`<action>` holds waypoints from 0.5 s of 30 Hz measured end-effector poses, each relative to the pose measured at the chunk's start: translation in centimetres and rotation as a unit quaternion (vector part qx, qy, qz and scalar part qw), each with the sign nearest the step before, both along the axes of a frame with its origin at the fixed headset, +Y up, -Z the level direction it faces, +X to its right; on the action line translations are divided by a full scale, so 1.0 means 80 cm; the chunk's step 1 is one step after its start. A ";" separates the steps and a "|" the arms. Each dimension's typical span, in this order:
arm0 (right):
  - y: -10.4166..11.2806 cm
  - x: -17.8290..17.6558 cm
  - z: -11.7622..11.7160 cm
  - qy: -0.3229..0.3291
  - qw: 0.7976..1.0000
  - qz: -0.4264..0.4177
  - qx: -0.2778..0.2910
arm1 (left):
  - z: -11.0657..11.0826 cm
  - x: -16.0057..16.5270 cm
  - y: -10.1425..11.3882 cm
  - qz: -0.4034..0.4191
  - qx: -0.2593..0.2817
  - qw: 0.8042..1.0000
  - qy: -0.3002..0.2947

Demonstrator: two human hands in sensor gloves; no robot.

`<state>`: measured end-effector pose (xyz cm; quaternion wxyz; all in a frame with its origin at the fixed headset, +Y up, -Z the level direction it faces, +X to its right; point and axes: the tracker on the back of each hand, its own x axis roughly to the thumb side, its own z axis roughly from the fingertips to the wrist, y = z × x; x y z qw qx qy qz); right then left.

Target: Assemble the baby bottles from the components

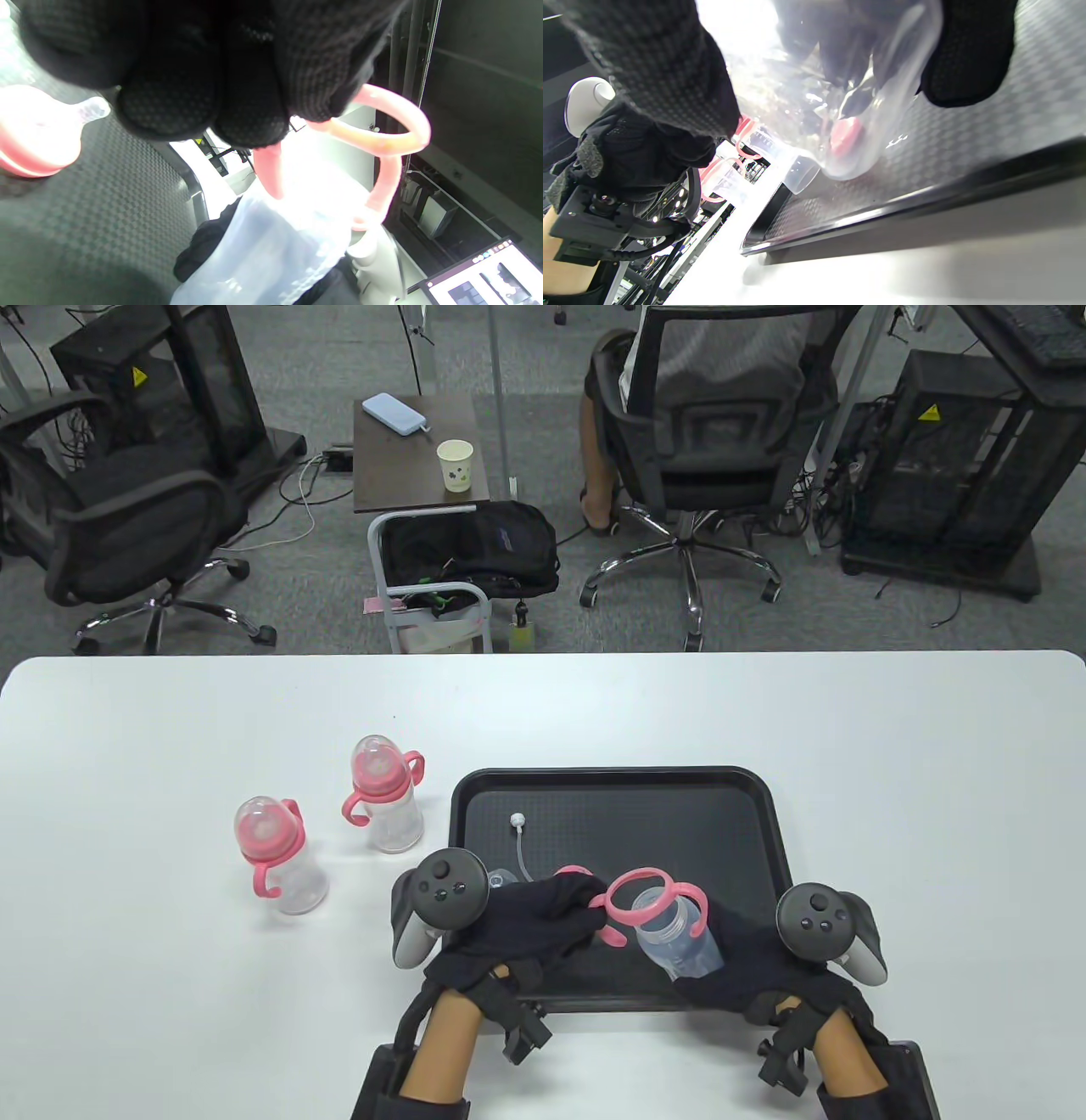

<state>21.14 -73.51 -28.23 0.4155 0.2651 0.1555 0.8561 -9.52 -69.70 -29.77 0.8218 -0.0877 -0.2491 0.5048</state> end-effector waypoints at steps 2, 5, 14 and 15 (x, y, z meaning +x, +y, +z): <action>0.000 -0.002 0.001 0.001 1.000 0.001 0.001 | 0.001 0.003 -0.002 0.001 -0.008 1.000 -0.006; 0.000 -0.005 0.002 0.008 1.000 0.001 -0.003 | 0.002 0.009 -0.004 -0.019 -0.004 1.000 -0.010; -0.001 -0.006 0.003 0.011 1.000 -0.017 -0.007 | 0.007 0.018 -0.009 -0.051 0.006 0.998 -0.020; -0.001 -0.006 0.003 0.011 1.000 -0.018 -0.008 | 0.009 0.018 -0.007 -0.059 0.014 0.998 -0.018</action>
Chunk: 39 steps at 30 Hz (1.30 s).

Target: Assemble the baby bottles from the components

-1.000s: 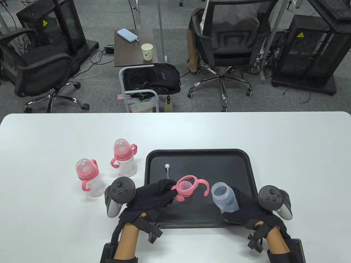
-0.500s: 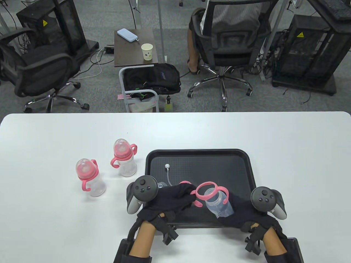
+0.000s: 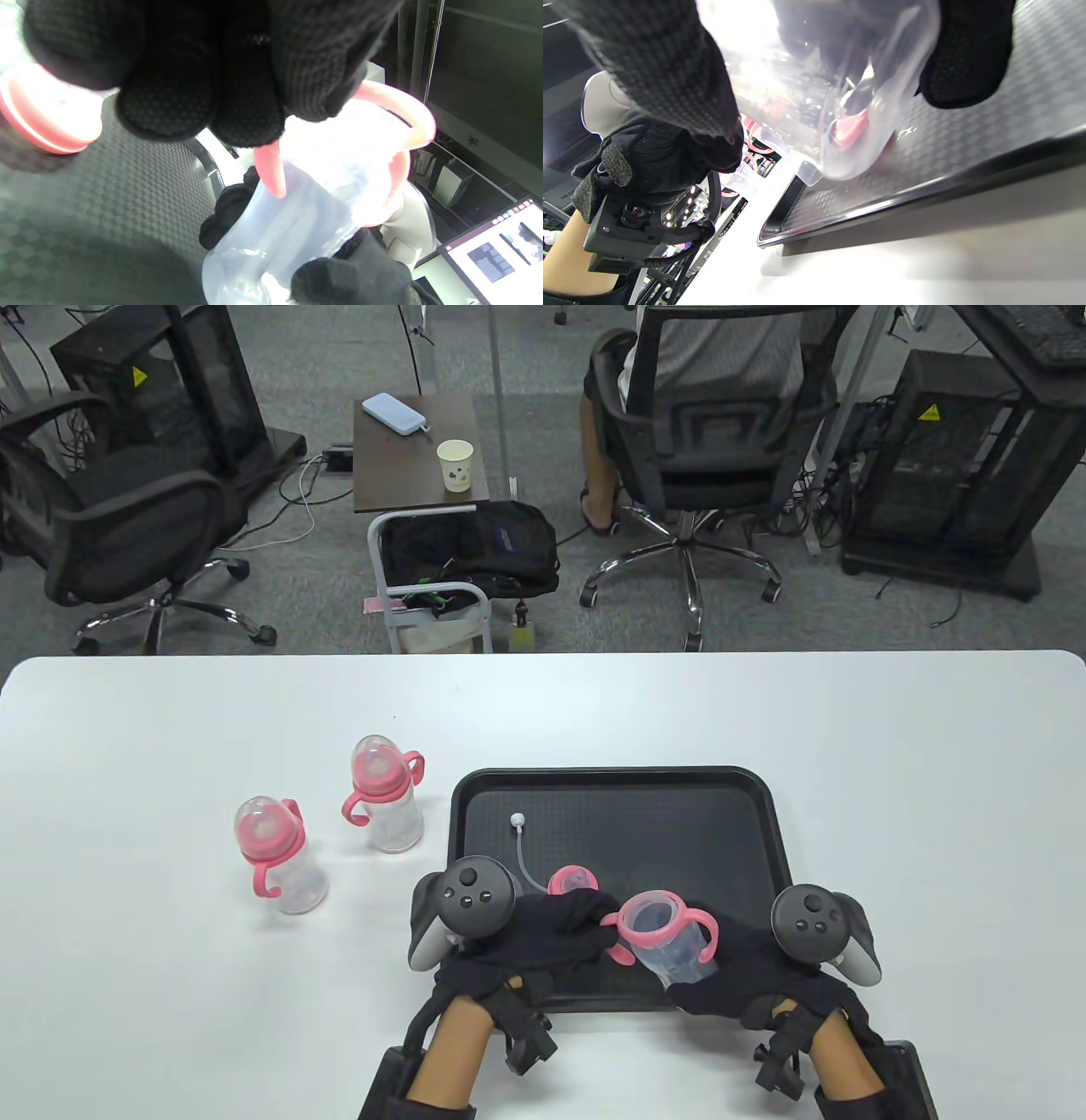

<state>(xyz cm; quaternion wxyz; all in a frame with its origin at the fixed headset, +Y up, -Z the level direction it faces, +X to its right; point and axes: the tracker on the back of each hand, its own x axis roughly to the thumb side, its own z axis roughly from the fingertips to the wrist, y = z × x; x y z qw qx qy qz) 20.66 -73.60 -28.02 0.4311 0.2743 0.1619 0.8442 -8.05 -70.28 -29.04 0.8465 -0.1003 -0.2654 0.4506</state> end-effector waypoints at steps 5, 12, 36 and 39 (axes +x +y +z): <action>-0.001 -0.001 0.000 0.003 1.000 -0.002 -0.001 | 0.010 0.005 0.006 -0.042 0.045 0.998 0.013; -0.002 -0.002 0.001 0.010 1.000 -0.004 -0.002 | 0.022 0.013 0.014 -0.100 0.100 0.989 0.029; -0.005 -0.003 0.001 0.015 1.000 -0.026 -0.005 | 0.032 0.027 0.018 -0.200 0.151 0.966 0.058; -0.004 -0.001 0.000 0.011 0.999 -0.031 -0.002 | 0.028 0.014 0.015 -0.201 0.141 0.966 0.076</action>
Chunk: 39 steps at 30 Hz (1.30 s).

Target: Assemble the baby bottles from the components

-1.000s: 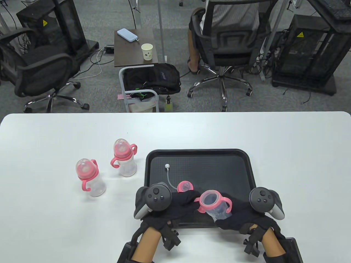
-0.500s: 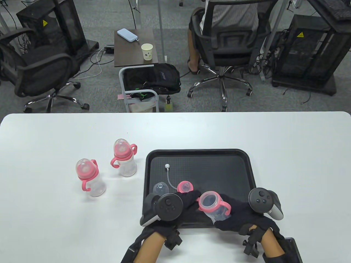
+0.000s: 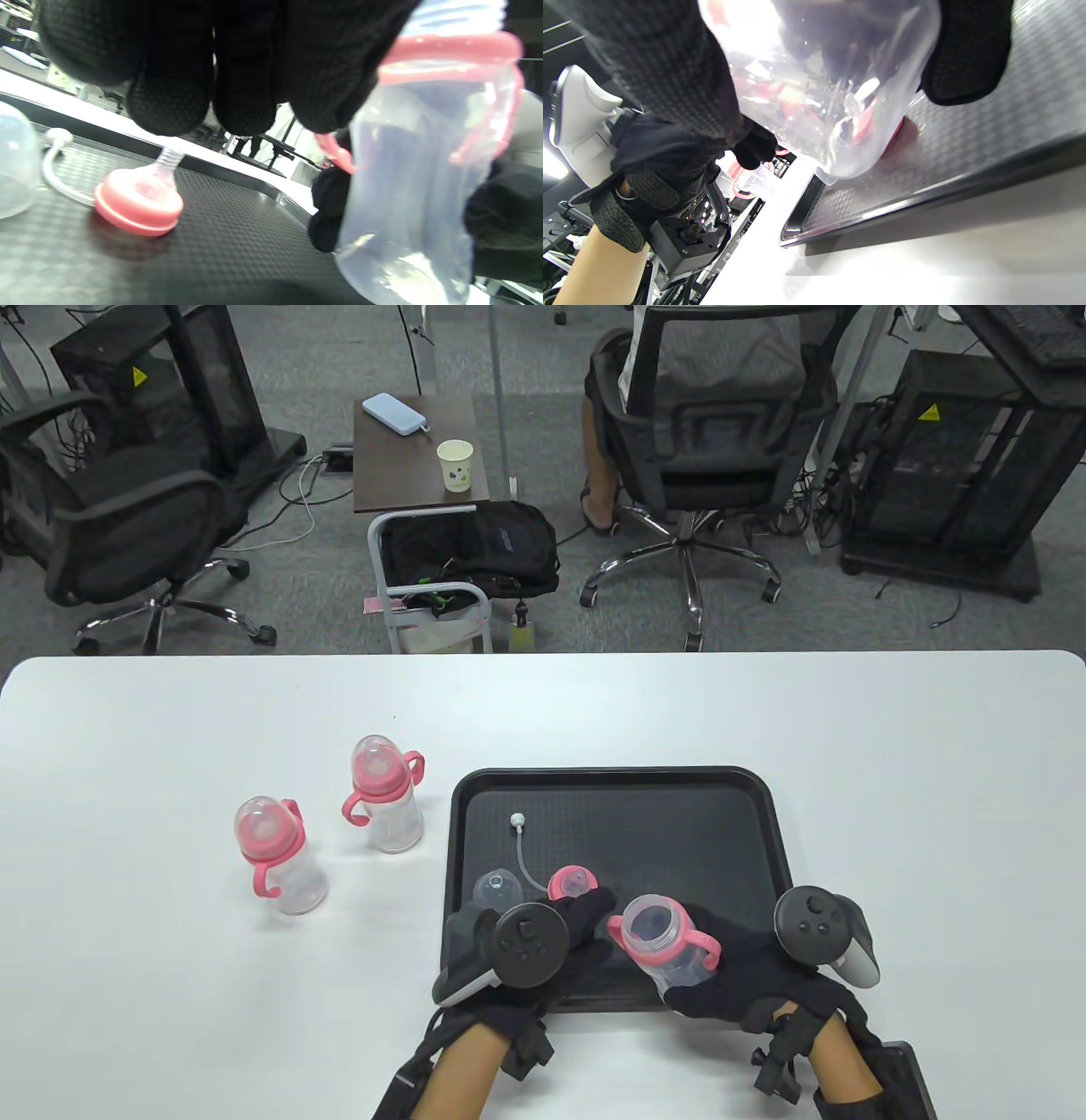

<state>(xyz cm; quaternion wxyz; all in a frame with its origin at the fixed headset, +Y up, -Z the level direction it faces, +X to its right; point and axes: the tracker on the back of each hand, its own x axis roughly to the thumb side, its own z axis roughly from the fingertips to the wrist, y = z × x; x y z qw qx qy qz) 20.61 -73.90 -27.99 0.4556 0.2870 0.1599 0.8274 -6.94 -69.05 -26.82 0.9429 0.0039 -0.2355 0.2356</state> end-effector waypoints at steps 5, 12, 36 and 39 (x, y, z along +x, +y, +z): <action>0.003 0.006 -0.001 -0.010 1.000 0.001 0.007 | -0.012 -0.029 -0.002 0.026 -0.027 0.998 0.050; 0.006 0.019 -0.004 -0.025 0.999 -0.019 0.009 | -0.038 -0.034 0.002 0.005 -0.069 0.993 0.092; 0.011 0.066 -0.014 -0.079 0.991 -0.107 0.008 | -0.144 0.061 -0.050 -0.268 -0.223 0.931 0.105; 0.012 0.070 -0.014 -0.084 0.990 -0.117 0.007 | -0.144 0.068 -0.059 -0.290 -0.218 0.926 0.105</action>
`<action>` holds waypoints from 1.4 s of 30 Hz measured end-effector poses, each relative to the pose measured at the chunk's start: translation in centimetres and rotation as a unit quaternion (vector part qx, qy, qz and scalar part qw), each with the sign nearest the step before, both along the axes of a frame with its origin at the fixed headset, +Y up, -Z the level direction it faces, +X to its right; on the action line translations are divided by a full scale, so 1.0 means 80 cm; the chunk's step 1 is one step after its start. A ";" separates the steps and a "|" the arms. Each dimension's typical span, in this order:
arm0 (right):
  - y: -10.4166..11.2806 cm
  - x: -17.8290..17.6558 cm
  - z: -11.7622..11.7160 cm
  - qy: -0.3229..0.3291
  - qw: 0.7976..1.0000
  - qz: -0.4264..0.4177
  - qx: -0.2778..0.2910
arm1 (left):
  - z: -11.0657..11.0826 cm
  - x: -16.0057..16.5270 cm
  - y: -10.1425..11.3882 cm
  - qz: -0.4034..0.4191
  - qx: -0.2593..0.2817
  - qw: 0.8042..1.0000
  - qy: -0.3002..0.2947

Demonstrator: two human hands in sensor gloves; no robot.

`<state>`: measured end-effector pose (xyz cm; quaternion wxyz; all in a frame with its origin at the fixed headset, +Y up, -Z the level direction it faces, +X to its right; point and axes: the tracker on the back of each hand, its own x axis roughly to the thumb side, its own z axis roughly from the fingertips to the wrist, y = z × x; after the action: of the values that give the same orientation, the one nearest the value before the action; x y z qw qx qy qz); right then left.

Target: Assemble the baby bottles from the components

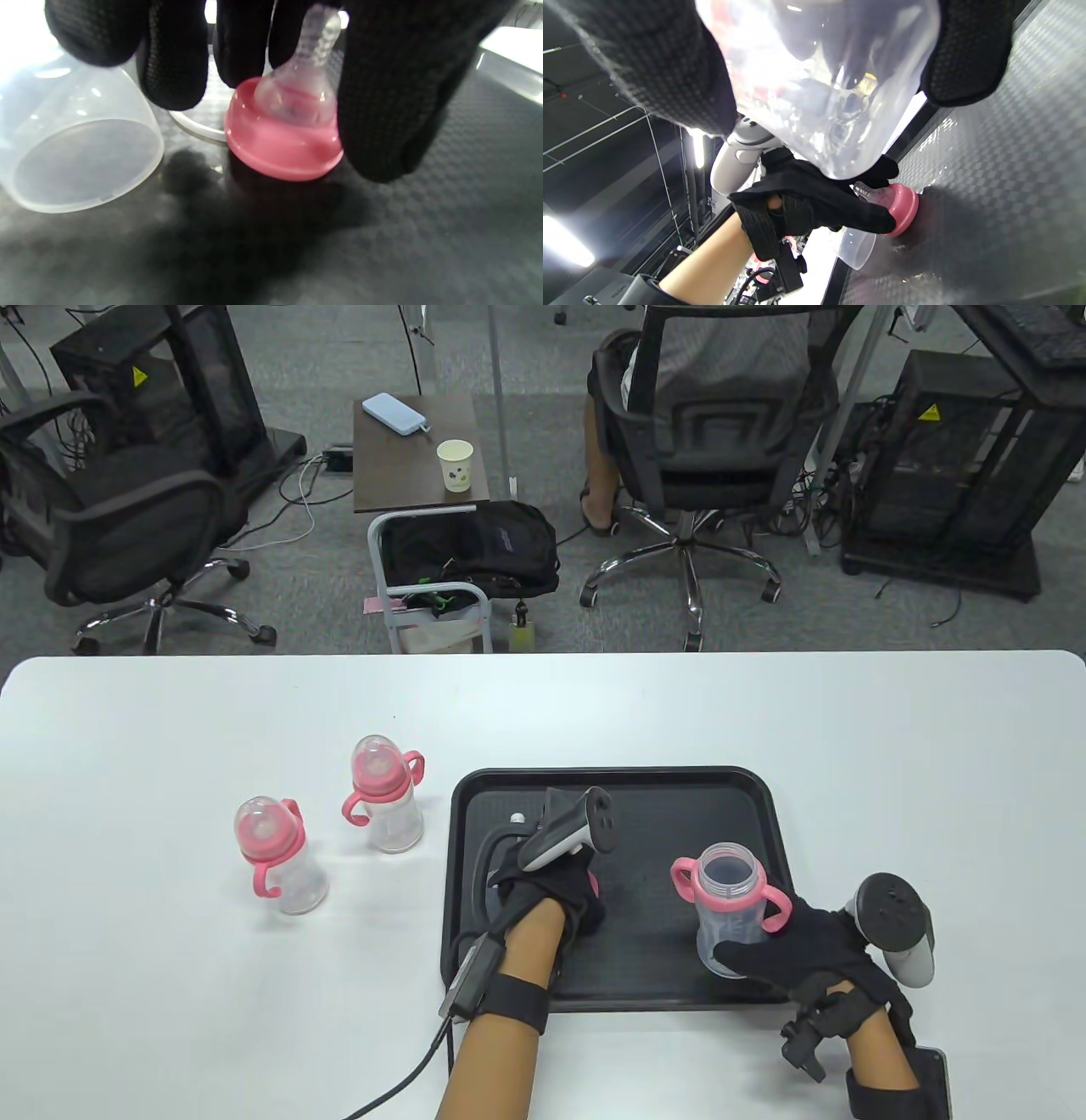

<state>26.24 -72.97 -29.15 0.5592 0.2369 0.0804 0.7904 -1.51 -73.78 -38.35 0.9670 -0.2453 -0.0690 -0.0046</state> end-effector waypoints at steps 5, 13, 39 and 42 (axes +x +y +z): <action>0.001 0.003 0.000 -0.004 1.000 -0.008 0.001 | 0.000 0.010 -0.010 -0.017 -0.003 1.000 -0.009; 0.002 0.003 0.000 -0.005 1.000 -0.009 0.003 | -0.002 0.016 0.005 0.000 0.023 1.000 -0.007; 0.002 0.006 0.001 -0.022 0.999 0.021 0.011 | 0.044 -0.033 0.110 0.247 0.123 0.961 -0.032; 0.001 0.007 0.000 -0.025 0.999 0.026 0.010 | 0.047 -0.042 0.102 0.291 0.127 0.948 -0.027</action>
<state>26.83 -72.89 -29.12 0.5378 0.2198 0.0648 0.8114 -4.88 -65.63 -34.60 0.9473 -0.0891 -0.1623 0.2615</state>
